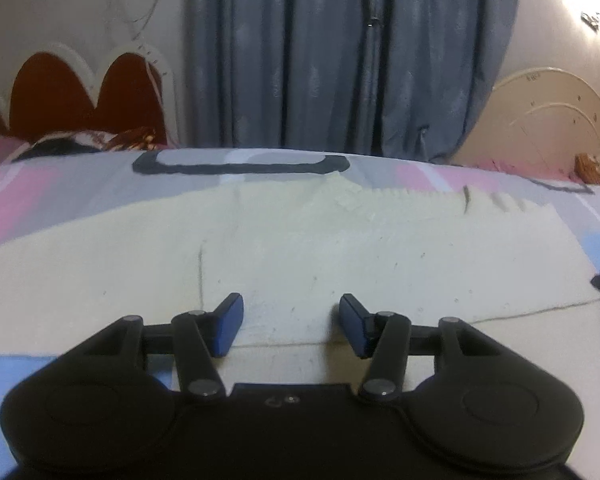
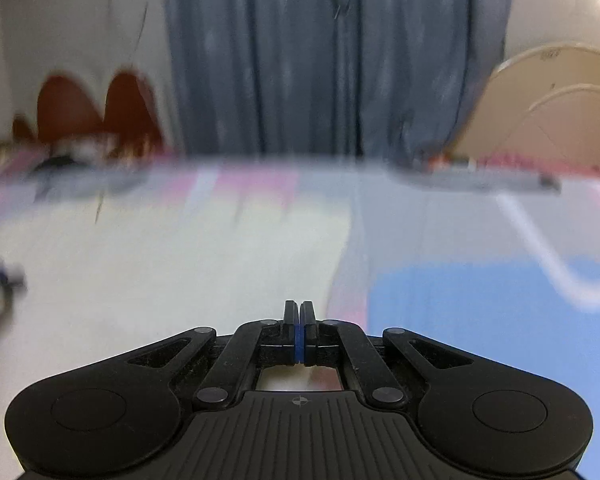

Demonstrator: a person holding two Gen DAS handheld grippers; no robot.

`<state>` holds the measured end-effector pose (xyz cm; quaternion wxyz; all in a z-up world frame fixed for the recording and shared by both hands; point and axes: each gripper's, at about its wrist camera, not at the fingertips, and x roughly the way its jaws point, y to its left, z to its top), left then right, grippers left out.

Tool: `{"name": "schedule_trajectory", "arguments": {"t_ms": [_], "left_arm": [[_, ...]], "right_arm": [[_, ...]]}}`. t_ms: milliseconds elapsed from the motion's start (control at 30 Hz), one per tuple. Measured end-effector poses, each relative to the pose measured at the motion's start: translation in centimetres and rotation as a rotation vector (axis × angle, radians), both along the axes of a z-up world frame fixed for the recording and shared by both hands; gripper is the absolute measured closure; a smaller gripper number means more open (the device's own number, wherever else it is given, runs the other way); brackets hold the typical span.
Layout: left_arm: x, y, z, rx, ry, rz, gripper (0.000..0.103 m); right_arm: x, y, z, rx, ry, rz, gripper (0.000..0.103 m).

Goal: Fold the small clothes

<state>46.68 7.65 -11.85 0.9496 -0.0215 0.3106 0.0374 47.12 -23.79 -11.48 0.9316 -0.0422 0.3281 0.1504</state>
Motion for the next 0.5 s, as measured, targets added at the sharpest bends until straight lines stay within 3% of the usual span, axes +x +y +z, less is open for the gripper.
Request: {"name": "schedule_trajectory", "arguments": {"t_ms": [67, 200, 233, 267, 333, 433, 500], "left_arm": [[-0.1, -0.1, 0.4, -0.006, -0.017, 0.016, 0.052], [1.0, -0.5, -0.7, 0.038, 0.015, 0.008, 0.048], [1.0, -0.6, -0.6, 0.044, 0.014, 0.01, 0.048], [0.8, -0.6, -0.1, 0.031, 0.015, 0.02, 0.048], [-0.7, -0.2, 1.0, -0.005, -0.019, 0.017, 0.047], [-3.5, 1.2, 1.4, -0.036, -0.031, 0.053, 0.047], [-5.4, 3.1, 1.3, -0.072, -0.026, 0.104, 0.048]], "right_arm": [[0.1, 0.8, 0.4, -0.037, 0.001, -0.01, 0.103], [-0.2, 0.5, 2.3, 0.065, -0.076, -0.028, 0.103], [0.3, 0.8, 1.3, 0.045, -0.022, -0.024, 0.103], [0.9, 1.3, -0.2, 0.014, 0.029, -0.022, 0.103], [0.7, 2.3, 0.2, -0.037, 0.001, -0.018, 0.103], [-0.4, 2.0, 1.8, 0.067, -0.035, -0.019, 0.103], [-0.5, 2.1, 1.5, 0.091, -0.006, -0.036, 0.103]]}}
